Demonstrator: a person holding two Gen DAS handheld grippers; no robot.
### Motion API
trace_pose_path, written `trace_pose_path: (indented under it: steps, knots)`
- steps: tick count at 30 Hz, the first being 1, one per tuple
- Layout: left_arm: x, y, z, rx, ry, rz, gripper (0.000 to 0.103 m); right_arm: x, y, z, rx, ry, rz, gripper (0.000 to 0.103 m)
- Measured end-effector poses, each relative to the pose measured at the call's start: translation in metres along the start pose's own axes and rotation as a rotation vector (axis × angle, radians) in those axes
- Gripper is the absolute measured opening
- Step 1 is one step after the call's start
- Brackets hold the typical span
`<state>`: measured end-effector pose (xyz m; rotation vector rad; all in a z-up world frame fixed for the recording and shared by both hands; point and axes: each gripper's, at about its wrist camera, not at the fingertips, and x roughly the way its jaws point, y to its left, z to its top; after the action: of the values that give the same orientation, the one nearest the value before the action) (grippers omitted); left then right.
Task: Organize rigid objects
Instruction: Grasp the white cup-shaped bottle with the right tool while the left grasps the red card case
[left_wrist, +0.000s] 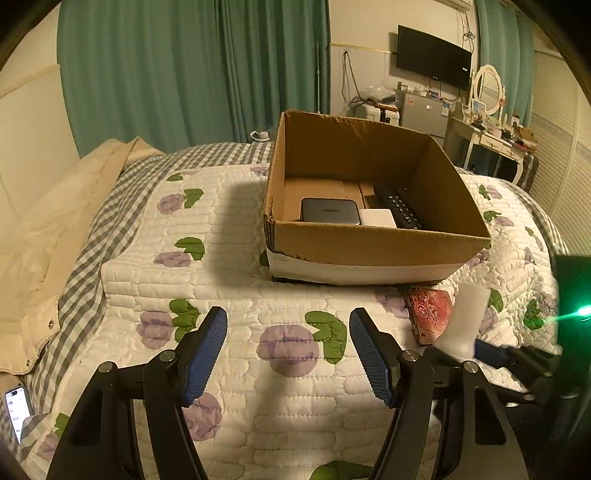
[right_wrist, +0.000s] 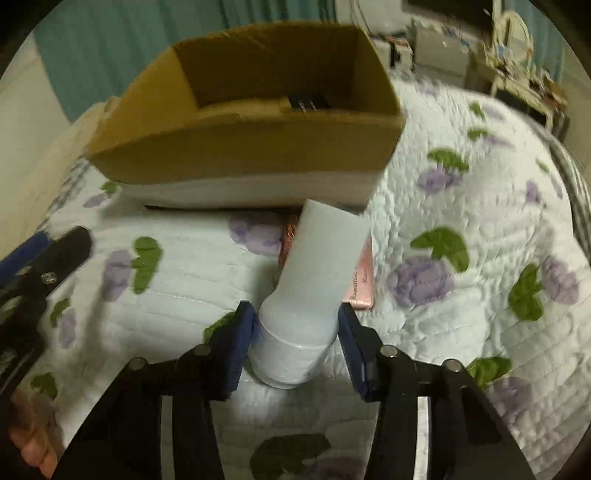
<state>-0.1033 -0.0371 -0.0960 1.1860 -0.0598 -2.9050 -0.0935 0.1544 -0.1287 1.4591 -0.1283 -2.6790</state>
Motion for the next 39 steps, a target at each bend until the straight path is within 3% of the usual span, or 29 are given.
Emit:
trace_pose_path:
  steps: [8, 14, 25, 32, 34, 35, 39]
  knots:
    - [-0.006, -0.018, 0.000, 0.024, 0.004, -0.031, 0.071, -0.058, -0.027, 0.013, -0.082, -0.137, -0.030, 0.046]
    - [0.007, -0.051, -0.003, 0.052, 0.055, -0.095, 0.071, -0.059, -0.070, 0.018, -0.041, -0.185, -0.061, 0.046]
    - [0.066, -0.112, -0.009, 0.124, 0.173, -0.185, 0.072, -0.027, -0.118, 0.018, 0.100, -0.141, 0.031, 0.046]
    - [0.088, -0.131, -0.010, 0.160, 0.190, -0.169, 0.068, -0.014, -0.126, 0.016, 0.122, -0.114, 0.045, 0.046]
    - [0.088, -0.138, -0.011, 0.175, 0.192, -0.188, 0.055, -0.012, -0.129, 0.016, 0.133, -0.109, 0.051, 0.046]
    - [0.089, -0.140, -0.012, 0.178, 0.198, -0.210, 0.055, -0.012, -0.130, 0.016, 0.138, -0.108, 0.054, 0.046]
    - [0.107, -0.129, -0.008, 0.088, 0.249, -0.284, 0.061, -0.012, -0.129, 0.014, 0.139, -0.107, 0.049, 0.046]
